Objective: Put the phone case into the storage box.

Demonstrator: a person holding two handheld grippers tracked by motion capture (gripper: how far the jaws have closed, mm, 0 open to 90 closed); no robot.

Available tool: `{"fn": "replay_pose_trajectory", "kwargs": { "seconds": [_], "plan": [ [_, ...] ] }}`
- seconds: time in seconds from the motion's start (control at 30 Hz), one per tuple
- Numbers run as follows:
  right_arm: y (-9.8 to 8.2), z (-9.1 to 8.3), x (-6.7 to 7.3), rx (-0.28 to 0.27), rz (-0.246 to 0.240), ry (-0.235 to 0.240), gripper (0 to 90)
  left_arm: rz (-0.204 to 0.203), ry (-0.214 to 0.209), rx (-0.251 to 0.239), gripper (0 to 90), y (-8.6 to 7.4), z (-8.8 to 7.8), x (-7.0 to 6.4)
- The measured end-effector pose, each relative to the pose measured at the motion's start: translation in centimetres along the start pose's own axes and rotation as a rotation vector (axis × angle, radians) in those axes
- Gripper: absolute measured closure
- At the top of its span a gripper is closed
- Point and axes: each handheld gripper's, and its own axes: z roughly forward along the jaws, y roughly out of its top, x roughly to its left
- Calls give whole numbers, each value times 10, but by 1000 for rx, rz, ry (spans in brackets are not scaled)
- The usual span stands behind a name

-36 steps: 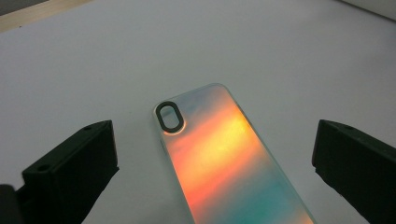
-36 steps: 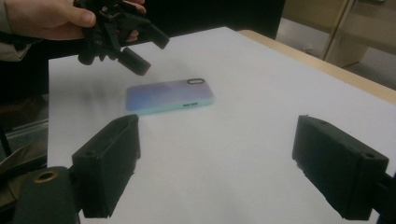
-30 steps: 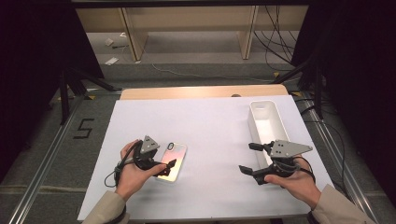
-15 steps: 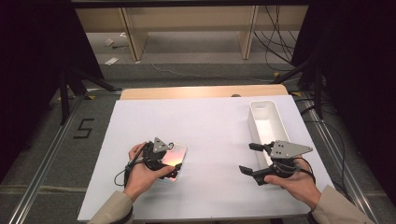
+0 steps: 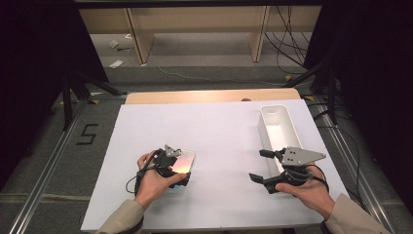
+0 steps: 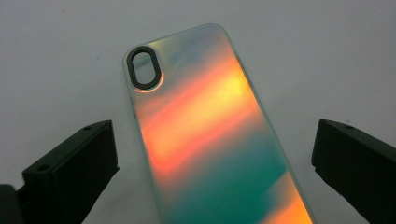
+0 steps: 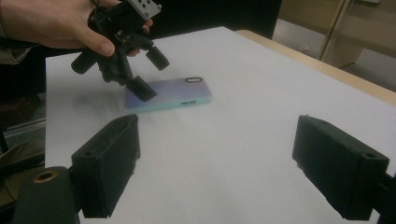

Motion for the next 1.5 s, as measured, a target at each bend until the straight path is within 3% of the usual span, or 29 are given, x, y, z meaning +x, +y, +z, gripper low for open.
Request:
{"fn": "replay_pose_trajectory", "kwargs": {
  "seconds": [0.33, 1.5],
  "plan": [
    [0, 0, 0, 0, 1, 0, 160, -29, 16, 49, 0, 1, 6, -1],
    [0, 1, 1, 3, 10, 15, 163, -70, 33, 167, 53, 5, 16, -4]
  ]
}}
